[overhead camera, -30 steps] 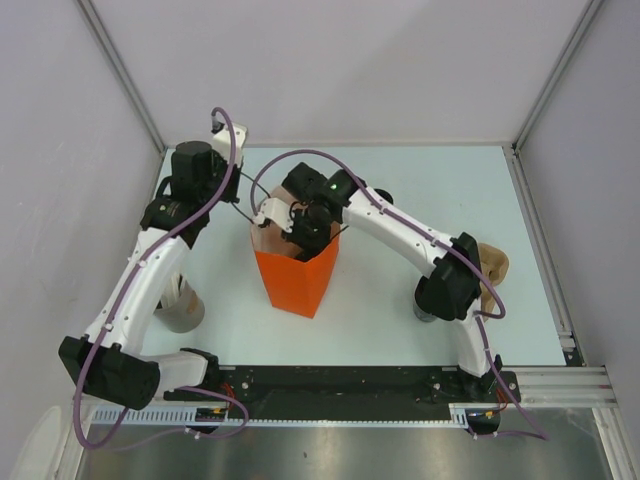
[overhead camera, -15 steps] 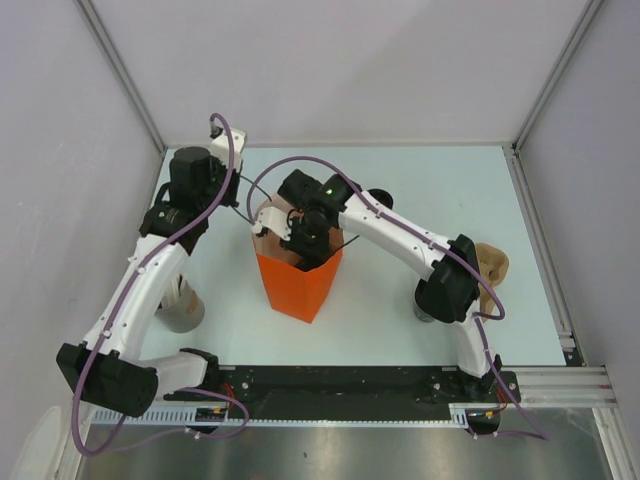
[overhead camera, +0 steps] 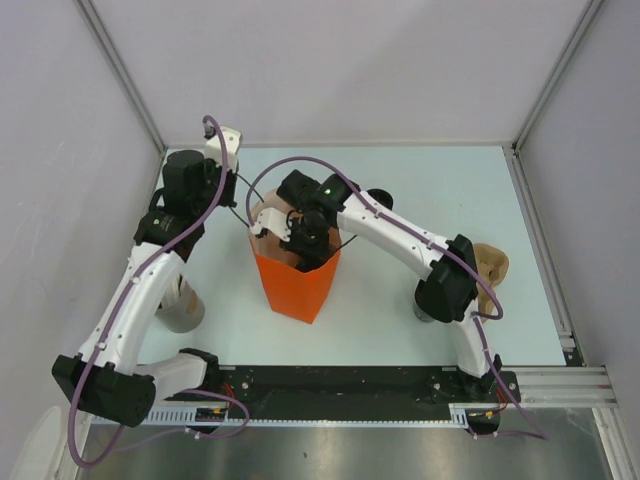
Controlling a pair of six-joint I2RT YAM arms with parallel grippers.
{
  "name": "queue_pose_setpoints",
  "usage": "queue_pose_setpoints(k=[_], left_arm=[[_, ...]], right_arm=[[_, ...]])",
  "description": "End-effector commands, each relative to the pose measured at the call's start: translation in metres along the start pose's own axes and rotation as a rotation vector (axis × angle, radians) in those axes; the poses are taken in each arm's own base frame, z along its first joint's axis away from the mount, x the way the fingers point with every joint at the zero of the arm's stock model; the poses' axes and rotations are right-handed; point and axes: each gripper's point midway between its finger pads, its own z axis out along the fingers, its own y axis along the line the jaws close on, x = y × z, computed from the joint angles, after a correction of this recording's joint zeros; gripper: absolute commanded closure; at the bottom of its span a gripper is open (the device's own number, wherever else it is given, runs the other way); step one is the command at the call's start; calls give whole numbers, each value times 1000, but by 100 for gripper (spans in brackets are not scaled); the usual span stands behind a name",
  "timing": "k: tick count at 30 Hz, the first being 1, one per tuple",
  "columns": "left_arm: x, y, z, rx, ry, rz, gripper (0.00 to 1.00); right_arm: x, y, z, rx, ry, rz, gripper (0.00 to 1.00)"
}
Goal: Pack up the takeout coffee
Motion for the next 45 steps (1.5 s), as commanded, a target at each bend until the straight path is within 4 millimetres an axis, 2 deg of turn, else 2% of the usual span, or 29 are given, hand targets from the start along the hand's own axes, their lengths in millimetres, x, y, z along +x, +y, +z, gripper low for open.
queue_pose_setpoints(k=[1,5,9,16,27,45], left_arm=[[-41,10,-21,-26,-160,-26,88],[-48,3,-26,18,-189,-26,90],[-47,0,-26,30,-186,-27,90],[-41,-2,-24,33,-176,-23,91],[-37,-3,-23,36,-172,-24,91],[-16,-4,-11,23,-121,-24,92]], right_arm=[[10,14,-4,-51,58,36,100],[0,9,-12,-21,11,33,100],[-3,11,-15,-33,8,28,100],[5,14,-7,-55,45,36,100],[8,13,-6,-50,55,39,100],[-13,8,-15,-9,-65,11,100]])
